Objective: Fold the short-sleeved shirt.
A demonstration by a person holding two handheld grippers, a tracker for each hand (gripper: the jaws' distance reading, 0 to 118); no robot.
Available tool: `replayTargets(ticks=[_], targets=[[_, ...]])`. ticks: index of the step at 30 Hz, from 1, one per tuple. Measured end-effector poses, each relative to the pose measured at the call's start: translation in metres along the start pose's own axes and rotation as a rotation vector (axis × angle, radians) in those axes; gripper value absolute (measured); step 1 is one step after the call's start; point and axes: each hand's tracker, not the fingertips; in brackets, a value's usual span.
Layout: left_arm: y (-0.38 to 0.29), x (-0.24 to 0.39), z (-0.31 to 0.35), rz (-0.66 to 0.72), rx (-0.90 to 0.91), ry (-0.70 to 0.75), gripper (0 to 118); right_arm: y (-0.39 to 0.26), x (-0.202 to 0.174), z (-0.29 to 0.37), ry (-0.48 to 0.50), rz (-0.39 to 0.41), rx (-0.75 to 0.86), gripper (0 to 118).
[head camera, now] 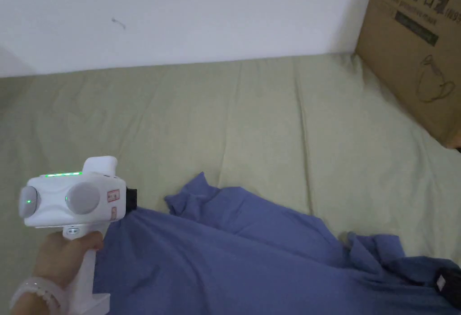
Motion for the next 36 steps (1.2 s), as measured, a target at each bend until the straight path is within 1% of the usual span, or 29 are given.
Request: replayTargets(ticks=[4,7,10,13,16,19,21,24,27,30,33,36], targets=[[0.014,-0.001,0.056,-0.055,0.086,0.046,3,0.019,-0.004,0.017,0.036,-0.023,0.041,1],[0.026,-0.002,0.103,-0.096,0.151,0.112,3,0.041,-0.016,0.034,0.050,-0.015,0.095,1],[0.040,-0.012,0.151,-0.076,0.223,0.153,3,0.067,-0.036,0.055,0.030,0.018,0.180,1],[0.058,-0.021,0.198,-0.062,0.293,0.221,3,0.098,-0.059,0.078,0.083,0.020,0.227,1],[0.076,-0.025,0.246,-0.032,0.373,0.263,3,0.131,-0.086,0.103,0.108,0.062,0.295,1],[0.099,-0.029,0.287,-0.008,0.446,0.295,3,0.171,-0.110,0.127,0.124,0.078,0.355,1],[0.114,-0.028,0.309,-0.018,0.493,0.311,3,0.202,-0.125,0.140,0.118,0.084,0.380,1],[0.141,-0.028,0.326,-0.029,0.531,0.350,3,0.251,-0.146,0.154,0.117,0.089,0.407,1],[0.170,-0.026,0.336,-0.040,0.570,0.380,3,0.298,-0.170,0.169,0.096,0.122,0.458,1],[0.208,-0.027,0.330,-0.033,0.605,0.409,3,0.342,-0.196,0.185,0.082,0.153,0.518,1],[0.251,-0.027,0.320,-0.035,0.631,0.442,3,0.385,-0.213,0.198,0.094,0.144,0.562,1],[0.286,-0.025,0.322,-0.012,0.701,0.429,3,0.423,-0.229,0.213,0.055,0.155,0.637,1]])
